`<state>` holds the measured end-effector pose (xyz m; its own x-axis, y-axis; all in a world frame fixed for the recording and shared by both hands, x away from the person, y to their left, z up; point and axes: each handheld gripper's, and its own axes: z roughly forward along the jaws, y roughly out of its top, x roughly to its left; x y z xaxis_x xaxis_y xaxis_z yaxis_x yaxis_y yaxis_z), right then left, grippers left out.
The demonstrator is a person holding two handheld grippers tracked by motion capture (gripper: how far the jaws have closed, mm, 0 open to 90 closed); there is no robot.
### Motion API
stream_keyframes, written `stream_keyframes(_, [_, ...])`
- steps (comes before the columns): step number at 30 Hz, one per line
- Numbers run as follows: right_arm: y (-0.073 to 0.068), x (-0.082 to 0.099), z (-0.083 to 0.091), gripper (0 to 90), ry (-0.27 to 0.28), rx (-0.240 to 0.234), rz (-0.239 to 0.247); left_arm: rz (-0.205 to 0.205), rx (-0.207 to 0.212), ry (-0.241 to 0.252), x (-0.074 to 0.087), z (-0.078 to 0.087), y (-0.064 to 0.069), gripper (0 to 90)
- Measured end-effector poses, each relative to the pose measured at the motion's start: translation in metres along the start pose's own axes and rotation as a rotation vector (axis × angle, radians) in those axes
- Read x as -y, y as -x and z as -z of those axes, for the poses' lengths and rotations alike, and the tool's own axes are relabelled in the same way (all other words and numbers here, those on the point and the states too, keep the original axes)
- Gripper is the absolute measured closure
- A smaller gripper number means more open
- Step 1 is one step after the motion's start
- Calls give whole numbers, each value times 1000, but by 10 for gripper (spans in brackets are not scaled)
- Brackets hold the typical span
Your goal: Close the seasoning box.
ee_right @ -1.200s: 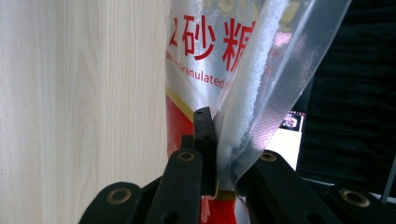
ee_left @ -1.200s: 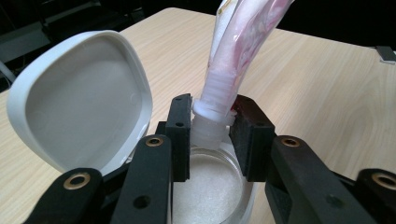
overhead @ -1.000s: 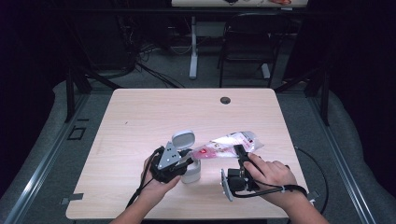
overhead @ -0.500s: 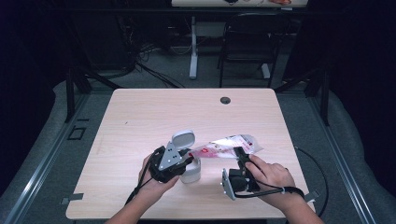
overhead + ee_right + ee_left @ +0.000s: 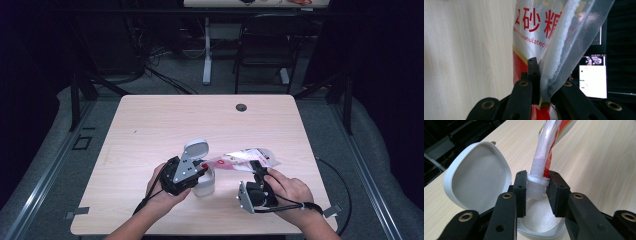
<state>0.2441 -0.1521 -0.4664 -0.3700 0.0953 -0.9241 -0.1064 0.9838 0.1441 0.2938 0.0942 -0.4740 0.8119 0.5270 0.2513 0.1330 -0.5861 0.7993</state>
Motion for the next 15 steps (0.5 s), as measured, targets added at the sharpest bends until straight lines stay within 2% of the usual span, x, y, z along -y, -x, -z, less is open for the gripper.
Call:
stream_keyframes(2, [-3,2,-2,861,19,-10,-27,-7,-4,-3,-1,1,0,710])
stream_keyframes(15, [-10,9,-9,859,30,-81,-137,8,-11,22,0,1,2,712])
